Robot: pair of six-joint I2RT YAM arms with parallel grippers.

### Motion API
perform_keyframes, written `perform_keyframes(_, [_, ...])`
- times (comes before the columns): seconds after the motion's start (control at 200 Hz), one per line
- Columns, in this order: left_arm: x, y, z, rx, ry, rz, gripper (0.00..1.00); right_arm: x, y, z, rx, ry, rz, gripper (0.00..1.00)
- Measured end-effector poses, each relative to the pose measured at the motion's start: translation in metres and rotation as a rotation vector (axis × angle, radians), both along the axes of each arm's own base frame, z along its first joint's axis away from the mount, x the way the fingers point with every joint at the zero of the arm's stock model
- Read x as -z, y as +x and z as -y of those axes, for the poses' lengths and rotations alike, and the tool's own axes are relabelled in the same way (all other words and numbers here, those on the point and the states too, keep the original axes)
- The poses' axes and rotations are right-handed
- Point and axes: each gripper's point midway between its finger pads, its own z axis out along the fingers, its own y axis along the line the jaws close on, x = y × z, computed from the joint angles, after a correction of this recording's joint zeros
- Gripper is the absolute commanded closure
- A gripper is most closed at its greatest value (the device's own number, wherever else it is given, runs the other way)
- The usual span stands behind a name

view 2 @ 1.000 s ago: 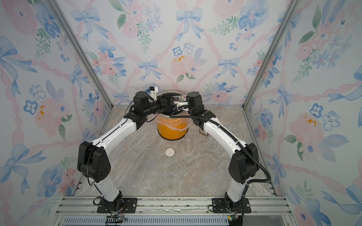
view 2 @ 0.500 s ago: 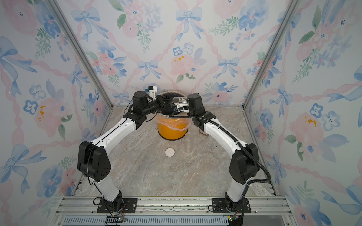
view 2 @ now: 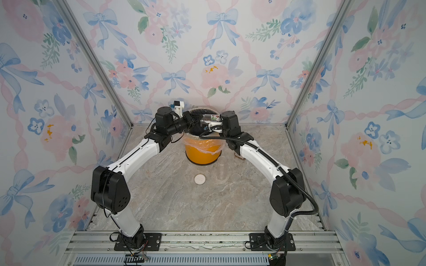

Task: Empty the moldy dried flower tea in the jars
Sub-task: Pour the moldy dried flower tea into the trash bin.

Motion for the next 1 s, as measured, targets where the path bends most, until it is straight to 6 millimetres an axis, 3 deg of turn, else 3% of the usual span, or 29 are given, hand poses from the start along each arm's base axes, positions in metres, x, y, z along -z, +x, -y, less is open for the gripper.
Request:
perform_keyframes(0.285, [-0.001, -0.002, 0.001, 0.017, -0.022, 0.009, 1.0, -0.002, 0.0, -0.003, -0.008, 0.016, 0.008, 0.17])
perform_keyframes(0.735, [-0.007, -0.001, -0.002, 0.027, -0.07, 0.01, 1.0, -0.005, 0.0, -0.002, -0.014, 0.034, 0.011, 0.1])
perform_keyframes(1.0, [-0.001, 0.002, -0.007, 0.018, -0.073, 0.004, 1.0, -0.018, -0.005, 0.003, -0.032, 0.063, 0.014, 0.04])
